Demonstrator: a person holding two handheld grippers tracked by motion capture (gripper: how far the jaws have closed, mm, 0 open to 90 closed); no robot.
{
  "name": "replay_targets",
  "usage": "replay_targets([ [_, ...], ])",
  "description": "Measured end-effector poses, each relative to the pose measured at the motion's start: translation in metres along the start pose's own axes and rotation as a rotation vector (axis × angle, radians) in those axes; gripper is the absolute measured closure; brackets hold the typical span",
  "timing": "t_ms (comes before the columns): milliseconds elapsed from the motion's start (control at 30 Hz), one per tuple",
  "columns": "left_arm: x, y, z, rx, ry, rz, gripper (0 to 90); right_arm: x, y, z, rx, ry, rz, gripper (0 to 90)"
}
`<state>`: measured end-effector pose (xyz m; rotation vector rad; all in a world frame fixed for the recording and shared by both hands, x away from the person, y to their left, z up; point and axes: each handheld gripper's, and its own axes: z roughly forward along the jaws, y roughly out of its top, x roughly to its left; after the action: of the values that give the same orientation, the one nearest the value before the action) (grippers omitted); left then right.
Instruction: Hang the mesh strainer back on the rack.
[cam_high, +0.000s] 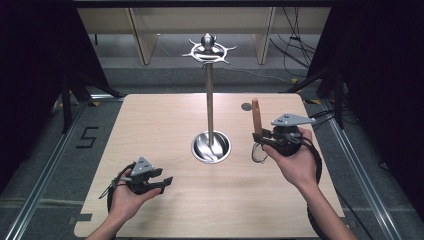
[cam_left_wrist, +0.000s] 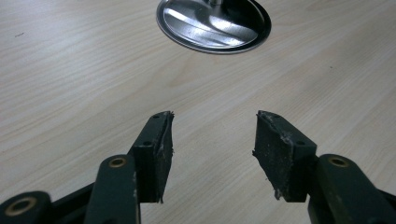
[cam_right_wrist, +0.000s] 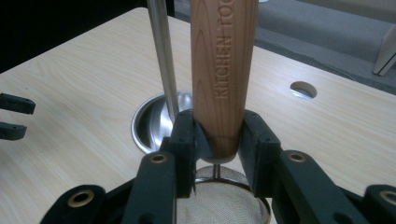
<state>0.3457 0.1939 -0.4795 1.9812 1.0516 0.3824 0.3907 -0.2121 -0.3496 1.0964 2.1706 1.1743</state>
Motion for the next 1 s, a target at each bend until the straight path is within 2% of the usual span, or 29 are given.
replay_targets([
  [67,0.0,0.0,0.0,0.0,0.001,0.001,45.8,0.001,0.002,0.0,0.008,0.007,0.009,69.2],
  [100,0.0,0.0,0.0,-0.001,0.005,0.002,45.8,0.003,0.002,0.0,0.017,0.014,0.037,69.2],
  [133,0.0,0.0,0.0,-0.001,0.005,0.002,45.8,0.003,0.002,0.0,0.017,0.014,0.037,69.2],
  [167,0.0,0.0,0.0,-0.003,0.006,0.001,45.8,0.003,0.003,0.001,0.003,0.009,0.029,69.2],
  [200,0.0,0.0,0.0,-0.003,0.003,0.001,45.8,0.0,0.005,0.001,-0.005,0.005,-0.011,69.2],
  [233,0.0,0.0,0.0,-0.003,0.003,0.001,45.8,0.0,0.005,0.001,-0.005,0.005,-0.011,69.2],
  [267,0.0,0.0,0.0,-0.004,0.003,0.001,45.8,0.002,0.007,-0.001,-0.004,0.01,0.02,69.2],
  [300,0.0,0.0,0.0,-0.004,0.008,0.001,45.8,0.002,0.007,-0.001,-0.004,0.01,0.02,69.2],
  [333,0.0,0.0,0.0,0.0,0.002,0.002,45.8,0.003,0.009,-0.001,-0.021,0.003,0.014,69.3],
  [433,0.0,0.0,0.0,-0.001,0.003,0.001,45.8,0.002,0.012,-0.003,-0.008,0.013,0.003,69.2],
  [467,0.0,0.0,0.0,-0.003,0.003,0.001,45.8,0.001,0.012,-0.002,-0.022,0.006,-0.008,69.3],
  [500,0.0,0.0,0.0,-0.003,0.003,0.0,45.8,0.003,0.015,-0.004,-0.014,0.013,0.015,69.3],
  [567,0.0,0.0,0.0,-0.004,0.001,-0.003,45.8,0.003,0.016,-0.003,-0.043,0.0,0.006,69.2],
  [633,0.0,0.0,-0.001,-0.006,0.004,-0.001,45.8,0.003,0.017,-0.005,-0.021,0.011,0.011,69.3],
  [700,0.001,0.0,-0.001,0.002,0.007,0.008,45.8,0.003,0.019,-0.005,-0.025,0.012,-0.001,69.2],
  [767,0.002,0.0,-0.001,0.009,0.001,0.009,45.8,0.005,0.019,-0.004,-0.049,0.0,0.011,69.2],
  [833,0.002,0.001,-0.002,0.011,0.0,0.01,45.8,0.005,0.019,-0.004,-0.056,-0.002,0.008,69.2],
  [867,0.002,0.001,-0.002,0.01,0.003,0.018,45.8,0.004,0.022,-0.006,-0.04,0.01,-0.006,69.3],
  [967,0.002,0.001,-0.002,0.011,0.001,0.01,45.7,0.005,0.023,-0.006,-0.044,0.005,-0.001,69.2],
  [1000,0.002,0.001,-0.002,0.011,0.001,0.011,45.7,0.004,0.024,-0.006,-0.049,0.005,-0.017,69.2],
])
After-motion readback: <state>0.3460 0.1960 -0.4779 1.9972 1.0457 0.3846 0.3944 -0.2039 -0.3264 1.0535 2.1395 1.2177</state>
